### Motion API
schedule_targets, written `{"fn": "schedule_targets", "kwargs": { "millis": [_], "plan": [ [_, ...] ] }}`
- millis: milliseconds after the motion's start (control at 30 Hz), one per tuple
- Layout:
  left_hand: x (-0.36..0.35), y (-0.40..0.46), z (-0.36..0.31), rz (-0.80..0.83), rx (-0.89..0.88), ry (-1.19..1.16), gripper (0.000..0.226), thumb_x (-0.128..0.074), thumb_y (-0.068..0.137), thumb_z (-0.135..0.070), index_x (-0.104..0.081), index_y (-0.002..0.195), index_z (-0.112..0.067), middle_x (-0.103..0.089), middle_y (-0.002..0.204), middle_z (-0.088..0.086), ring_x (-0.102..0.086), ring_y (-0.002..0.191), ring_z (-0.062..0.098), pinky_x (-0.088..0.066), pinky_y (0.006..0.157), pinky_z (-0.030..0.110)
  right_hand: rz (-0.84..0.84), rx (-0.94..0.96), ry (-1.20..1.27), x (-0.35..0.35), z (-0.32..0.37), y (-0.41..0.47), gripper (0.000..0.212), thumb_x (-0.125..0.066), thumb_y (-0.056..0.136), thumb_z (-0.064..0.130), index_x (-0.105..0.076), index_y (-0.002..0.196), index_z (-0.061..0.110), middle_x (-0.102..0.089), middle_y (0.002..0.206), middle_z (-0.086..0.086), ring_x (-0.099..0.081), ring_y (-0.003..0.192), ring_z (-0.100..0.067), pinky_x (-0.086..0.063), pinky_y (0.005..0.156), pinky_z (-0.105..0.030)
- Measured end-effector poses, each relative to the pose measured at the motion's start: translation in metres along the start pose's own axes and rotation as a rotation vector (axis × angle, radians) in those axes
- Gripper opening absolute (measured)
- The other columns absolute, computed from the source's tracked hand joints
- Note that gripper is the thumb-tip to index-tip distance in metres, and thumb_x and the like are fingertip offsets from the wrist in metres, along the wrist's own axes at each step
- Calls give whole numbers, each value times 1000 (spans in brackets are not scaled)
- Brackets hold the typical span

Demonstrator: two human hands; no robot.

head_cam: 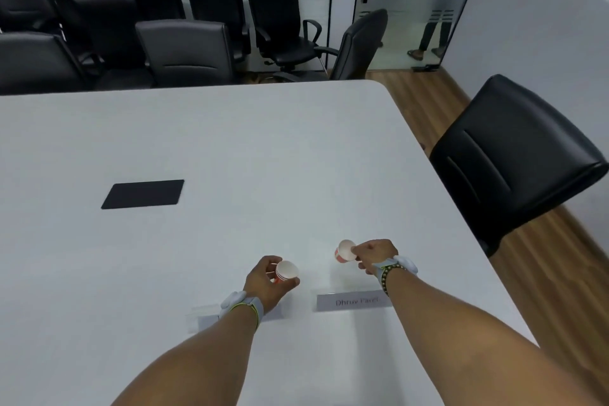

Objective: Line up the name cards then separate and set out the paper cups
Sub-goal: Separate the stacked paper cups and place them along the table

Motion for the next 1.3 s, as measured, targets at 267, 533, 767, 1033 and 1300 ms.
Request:
{"fn": "schedule_targets", "kwargs": {
  "millis": [267, 533, 767, 1033, 1300],
  "plan": [
    [-27, 12, 2, 20, 32, -14, 57, -98, 59, -35, -67, 107, -33, -76, 105, -6, -75, 99, 15, -59, 89, 31, -94, -126, -244, 64, -63, 52, 34, -78, 69, 49, -83, 75, 15, -82, 81, -2, -78, 79, -20, -66, 84, -35],
    [-43, 20, 0, 61, 42, 17, 59, -98, 61, -34, -66, 110, -32, -76, 106, -6, -75, 99, 14, -58, 87, 28, -171, -236, -142, 74, -76, 50, 32, -78, 91, 31, -76, 104, 2, -76, 106, -9, -70, 90, -22, -46, 63, -23],
    [-37, 20, -7, 55, 30, 15, 59, -99, 59, -33, -67, 109, -33, -77, 106, -6, -76, 99, 15, -59, 87, 29, -286, 16, -265, 51, -49, 29, 50, -69, 88, 48, -68, 131, 23, -68, 132, -6, -65, 123, -29, -50, 104, -36],
    [-25, 5, -23, 107, -14, 23, 58, -99, 61, -28, -70, 111, -31, -78, 104, -6, -75, 97, 6, -53, 74, 8, 307, 247, -310, -50, 11, -20, 35, -83, 73, 58, -85, 84, 25, -80, 72, 3, -76, 71, -11, -60, 70, -25],
    [-2, 2, -14, 134, -28, 75, 69, -102, 54, -28, -73, 116, -25, -78, 107, -8, -73, 104, 3, -58, 83, 13, 382, 230, -363, -91, 20, -36, 25, -86, 77, 32, -86, 89, 10, -82, 71, -5, -72, 57, -9, -68, 76, -31]
  ]
}}
Point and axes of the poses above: each hand's wrist, its own y-axis towards the middle knuckle, its own x-axis out of the back of the hand, z = x × y, the point moved 2 cm from there along y, towards the middle knuckle
